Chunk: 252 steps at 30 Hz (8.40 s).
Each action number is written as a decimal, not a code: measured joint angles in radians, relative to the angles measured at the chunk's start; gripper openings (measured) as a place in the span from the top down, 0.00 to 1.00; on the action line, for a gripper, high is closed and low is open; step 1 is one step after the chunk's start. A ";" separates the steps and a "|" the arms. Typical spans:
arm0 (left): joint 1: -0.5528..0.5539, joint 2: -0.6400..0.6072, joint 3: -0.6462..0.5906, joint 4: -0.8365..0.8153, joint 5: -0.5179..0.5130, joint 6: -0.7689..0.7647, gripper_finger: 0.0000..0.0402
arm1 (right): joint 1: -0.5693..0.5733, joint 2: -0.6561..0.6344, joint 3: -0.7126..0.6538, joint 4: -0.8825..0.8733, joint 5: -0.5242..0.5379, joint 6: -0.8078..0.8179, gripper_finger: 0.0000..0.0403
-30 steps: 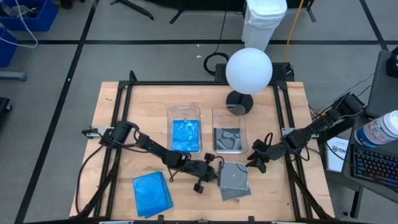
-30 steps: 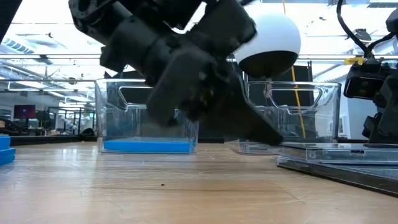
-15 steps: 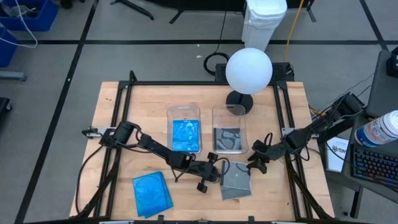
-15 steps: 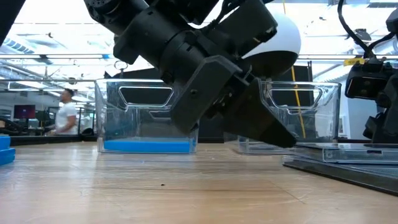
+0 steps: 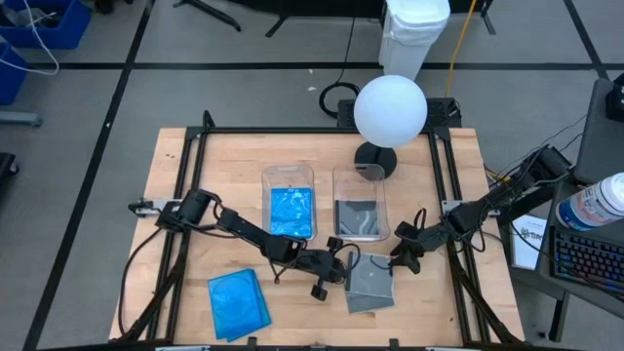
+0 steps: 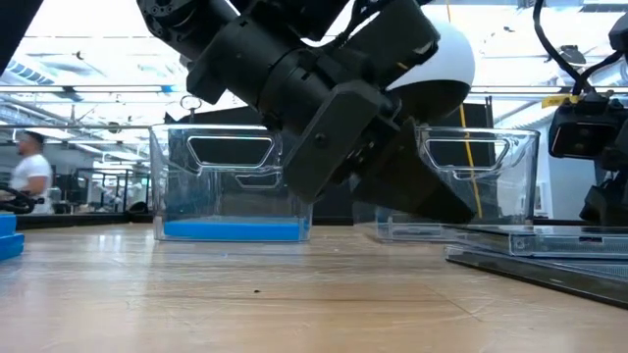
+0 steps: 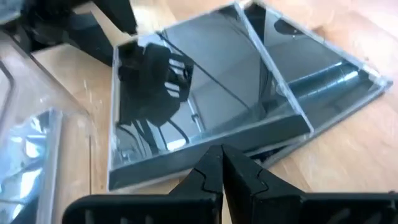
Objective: Pick & place jewel cases by type
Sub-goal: Put the black cd case into the right transparent bin
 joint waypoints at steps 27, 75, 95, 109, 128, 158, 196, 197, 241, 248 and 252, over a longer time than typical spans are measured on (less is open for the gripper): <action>-0.047 -0.029 0.001 -0.066 -0.086 0.093 0.99 | 0.000 -0.001 0.002 -0.031 -0.028 0.044 0.49; -0.022 0.029 0.001 -0.011 -0.116 0.046 0.99 | 0.001 0.000 0.122 -0.270 -0.049 -0.129 0.49; -0.022 0.029 0.094 -0.118 -0.115 0.073 0.99 | 0.002 0.000 0.123 -0.256 -0.084 -0.102 0.49; -0.021 0.029 0.094 -0.132 -0.121 0.064 0.99 | 0.002 0.000 0.123 -0.200 -0.106 -0.101 0.49; -0.055 -0.008 0.095 -0.149 -0.198 0.121 0.97 | 0.002 -0.001 0.125 -0.299 -0.103 -0.049 0.49; -0.071 0.014 0.094 -0.141 -0.105 0.090 0.98 | 0.002 -0.080 0.121 -0.345 -0.155 -0.114 0.49; -0.050 0.028 0.134 -0.233 -0.132 0.074 0.98 | 0.002 -0.068 0.122 -0.376 -0.081 -0.115 0.49; -0.047 0.028 0.134 -0.238 -0.132 0.074 0.98 | 0.002 -0.068 0.122 -0.376 -0.081 -0.115 0.49; -0.008 0.080 0.134 -0.087 -0.036 0.084 0.99 | 0.002 -0.086 0.031 -0.240 -0.131 0.050 0.49; -0.007 0.080 0.134 -0.083 -0.035 0.083 0.98 | 0.002 -0.008 0.030 -0.136 -0.131 0.043 0.49; -0.007 0.080 0.134 -0.081 -0.035 0.082 0.99 | 0.002 0.034 0.030 -0.105 -0.137 0.043 0.50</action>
